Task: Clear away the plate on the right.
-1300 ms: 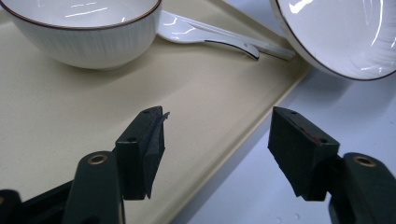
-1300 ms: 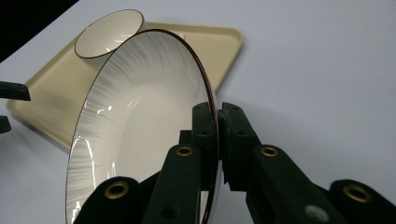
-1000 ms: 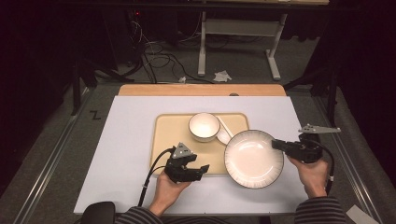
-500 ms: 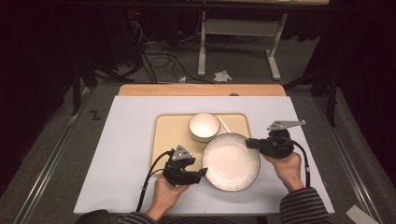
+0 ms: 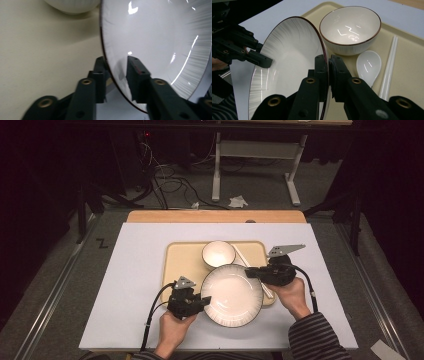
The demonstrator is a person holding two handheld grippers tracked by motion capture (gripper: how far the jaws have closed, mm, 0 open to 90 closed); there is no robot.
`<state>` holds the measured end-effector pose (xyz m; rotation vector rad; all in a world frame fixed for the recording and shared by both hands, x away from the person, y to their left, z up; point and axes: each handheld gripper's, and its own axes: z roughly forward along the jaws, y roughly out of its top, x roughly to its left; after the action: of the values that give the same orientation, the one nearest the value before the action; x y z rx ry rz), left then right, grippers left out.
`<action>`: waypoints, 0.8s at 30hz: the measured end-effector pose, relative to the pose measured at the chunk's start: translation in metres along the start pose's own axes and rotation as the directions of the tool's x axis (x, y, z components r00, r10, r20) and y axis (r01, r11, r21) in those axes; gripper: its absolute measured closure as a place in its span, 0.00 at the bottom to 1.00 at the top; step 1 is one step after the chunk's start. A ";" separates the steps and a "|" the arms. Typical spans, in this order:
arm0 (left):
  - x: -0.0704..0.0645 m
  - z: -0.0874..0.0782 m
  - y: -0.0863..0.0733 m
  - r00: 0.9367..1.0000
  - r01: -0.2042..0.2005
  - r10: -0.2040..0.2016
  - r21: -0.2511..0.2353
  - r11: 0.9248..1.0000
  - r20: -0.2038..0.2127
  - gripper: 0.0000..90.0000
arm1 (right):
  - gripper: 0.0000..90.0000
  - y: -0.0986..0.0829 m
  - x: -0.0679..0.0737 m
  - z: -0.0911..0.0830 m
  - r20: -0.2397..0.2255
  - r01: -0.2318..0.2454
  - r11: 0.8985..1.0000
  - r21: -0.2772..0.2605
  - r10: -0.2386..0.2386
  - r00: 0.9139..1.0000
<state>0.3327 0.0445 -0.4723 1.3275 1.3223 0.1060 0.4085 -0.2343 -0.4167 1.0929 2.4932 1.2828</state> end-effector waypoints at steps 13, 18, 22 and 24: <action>0.017 -0.006 0.005 0.991 0.111 -0.112 -0.022 0.994 -0.079 0.92 | 0.96 0.020 0.018 0.030 -0.100 0.091 0.996 0.024 -0.088 0.991; 0.024 -0.011 0.012 0.984 0.145 -0.151 -0.067 0.987 -0.091 0.95 | 0.95 0.023 0.024 0.035 -0.094 0.102 0.995 0.009 -0.101 0.990; 0.031 -0.020 0.021 0.979 0.191 -0.196 -0.083 0.978 -0.055 0.95 | 0.94 0.023 0.028 0.037 -0.083 0.129 0.992 0.002 -0.129 0.988; 0.031 -0.023 0.023 0.980 0.184 -0.190 -0.095 0.978 -0.053 0.95 | 0.92 0.023 0.030 0.037 -0.081 0.131 0.991 -0.005 -0.131 0.988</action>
<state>0.3408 0.0885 -0.4680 1.1265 1.4713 0.0756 0.4150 -0.1817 -0.4169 0.8774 2.5751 1.3144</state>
